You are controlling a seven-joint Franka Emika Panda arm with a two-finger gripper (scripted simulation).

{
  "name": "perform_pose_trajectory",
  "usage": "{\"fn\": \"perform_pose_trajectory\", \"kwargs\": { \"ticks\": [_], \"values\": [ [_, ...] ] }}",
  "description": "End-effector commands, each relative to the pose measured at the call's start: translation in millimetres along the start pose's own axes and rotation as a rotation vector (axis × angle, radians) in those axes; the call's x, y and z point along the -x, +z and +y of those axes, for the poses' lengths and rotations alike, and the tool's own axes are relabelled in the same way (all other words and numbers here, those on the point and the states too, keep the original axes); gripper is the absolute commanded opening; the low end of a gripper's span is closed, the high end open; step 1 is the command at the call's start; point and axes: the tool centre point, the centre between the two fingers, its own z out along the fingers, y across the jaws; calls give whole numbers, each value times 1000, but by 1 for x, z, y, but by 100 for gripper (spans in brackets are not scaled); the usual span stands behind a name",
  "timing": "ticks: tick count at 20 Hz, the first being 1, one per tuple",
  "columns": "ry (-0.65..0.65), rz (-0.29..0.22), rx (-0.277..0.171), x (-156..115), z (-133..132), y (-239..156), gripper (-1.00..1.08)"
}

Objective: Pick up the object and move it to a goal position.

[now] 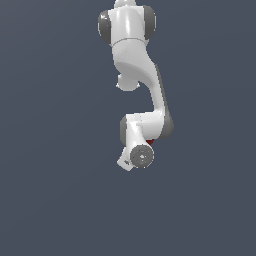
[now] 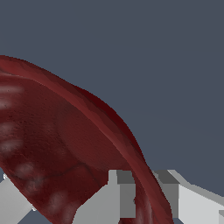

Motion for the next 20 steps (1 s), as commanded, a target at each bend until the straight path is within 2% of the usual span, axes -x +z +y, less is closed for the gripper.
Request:
{"fn": "perform_pose_trajectory", "kwargs": {
  "ticks": [1, 9, 20],
  "values": [
    [0, 0, 0, 0, 0, 0, -100],
    [0, 0, 0, 10, -8, -22, -100],
    [0, 0, 0, 48, -37, -109, -100]
  ]
}}
